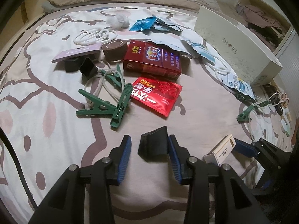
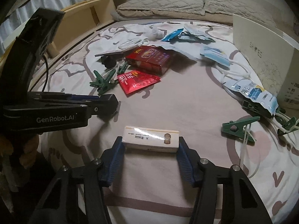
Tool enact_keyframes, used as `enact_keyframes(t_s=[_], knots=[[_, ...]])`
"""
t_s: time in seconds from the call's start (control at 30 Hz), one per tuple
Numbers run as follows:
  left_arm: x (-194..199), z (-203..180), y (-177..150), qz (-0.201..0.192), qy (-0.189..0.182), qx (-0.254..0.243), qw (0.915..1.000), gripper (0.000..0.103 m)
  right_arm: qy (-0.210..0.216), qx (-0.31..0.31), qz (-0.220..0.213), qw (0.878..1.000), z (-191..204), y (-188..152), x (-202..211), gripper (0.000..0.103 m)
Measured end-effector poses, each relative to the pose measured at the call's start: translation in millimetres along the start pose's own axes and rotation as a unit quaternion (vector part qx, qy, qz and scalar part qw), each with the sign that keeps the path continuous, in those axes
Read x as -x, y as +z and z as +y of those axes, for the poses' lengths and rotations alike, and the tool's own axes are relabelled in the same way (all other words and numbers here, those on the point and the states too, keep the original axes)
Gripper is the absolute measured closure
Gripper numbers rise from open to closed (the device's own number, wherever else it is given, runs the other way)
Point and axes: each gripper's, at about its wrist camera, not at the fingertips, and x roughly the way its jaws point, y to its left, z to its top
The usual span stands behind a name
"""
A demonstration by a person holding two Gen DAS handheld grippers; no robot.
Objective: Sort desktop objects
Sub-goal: 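Lift the small white box with the right gripper while the left gripper lifts the black clip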
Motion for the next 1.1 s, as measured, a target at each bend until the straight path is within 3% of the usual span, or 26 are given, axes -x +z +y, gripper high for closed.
enact_keyframes(t_s=[0.33,0.5,0.7,1.1], knots=[[1.3,-0.4,1.7,-0.006,-0.004,0.004,1.0000,0.064,0.013,-0.010,0.001,1.000,-1.6,3.4,1.6,0.047],[5.3,-4.8,2.1,-0.017,-0.009,-0.006,0.9998,0.076,0.017,-0.015,0.002,1.000,-3.6,4.7,1.2,0.047],[10.9,-8.3,2.6,-0.033,-0.016,-0.012,0.9993,0.078,0.016,-0.026,-0.003,1.000,-9.2,6.1,1.8,0.046],[20.3,-12.2,4.9,-0.058,-0.013,-0.019,0.9981,0.078,0.008,-0.057,-0.052,0.997,-29.7,20.2,27.0,0.047]])
